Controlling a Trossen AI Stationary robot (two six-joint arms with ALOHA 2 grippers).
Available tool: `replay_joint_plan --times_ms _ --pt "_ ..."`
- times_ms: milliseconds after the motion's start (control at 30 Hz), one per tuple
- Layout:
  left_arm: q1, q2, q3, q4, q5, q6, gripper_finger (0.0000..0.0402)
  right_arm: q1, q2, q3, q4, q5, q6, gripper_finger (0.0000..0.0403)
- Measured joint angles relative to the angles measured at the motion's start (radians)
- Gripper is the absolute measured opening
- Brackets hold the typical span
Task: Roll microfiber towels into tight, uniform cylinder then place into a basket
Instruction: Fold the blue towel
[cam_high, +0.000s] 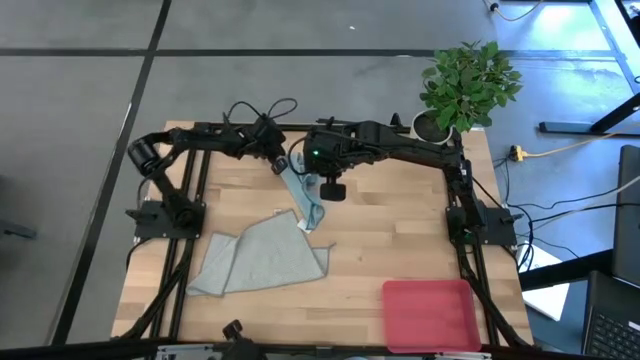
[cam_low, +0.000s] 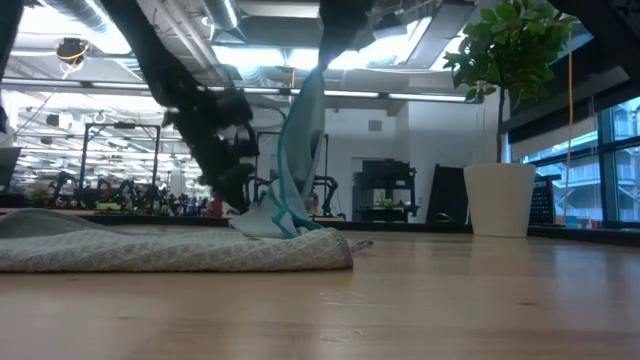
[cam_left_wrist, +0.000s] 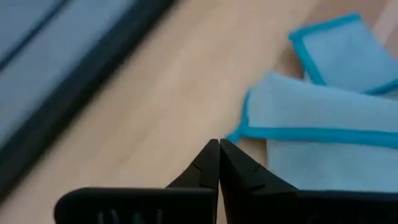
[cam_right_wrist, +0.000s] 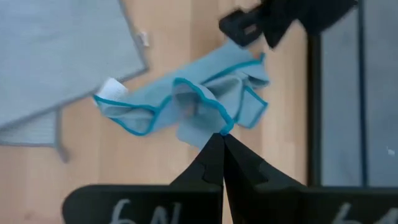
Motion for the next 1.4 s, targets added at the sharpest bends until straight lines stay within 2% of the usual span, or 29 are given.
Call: replay_joint_plan --times_ms 267,367,467,633,867,967,1233,1400 --pt "-0.014 -0.202 -0.002 -0.210 -0.096 0.025 0.0000 -0.002 0.000 0.000 -0.020 0.139 0.026 0.0005" --pt "-0.014 -0.259 -0.001 -0.249 -0.057 0.026 0.0000 -0.002 0.000 0.000 -0.021 0.143 0.027 0.0005" --pt "-0.016 -0.261 0.000 -0.252 -0.023 0.025 0.0000 -0.002 0.000 0.000 -0.021 0.143 0.027 0.0005" --pt "-0.021 -0.206 0.000 -0.242 -0.020 0.013 0.0007 -0.002 0.000 0.000 -0.020 0.143 0.027 0.0005" --pt "-0.022 -0.087 0.004 -0.174 -0.016 -0.037 0.0058 -0.002 0.000 0.000 -0.011 0.143 0.027 0.0005" --pt "-0.022 -0.025 0.045 -0.175 -0.016 -0.095 0.0074 -0.002 0.000 0.000 -0.009 0.143 0.027 0.0005" --pt "-0.022 0.133 0.196 -0.233 -0.016 -0.116 0.0079 -0.002 0.000 0.000 0.001 0.142 0.053 0.0005" --pt "-0.026 0.176 0.232 -0.250 -0.016 -0.109 0.0079 -0.002 0.000 0.000 0.002 0.142 0.053 0.0005"
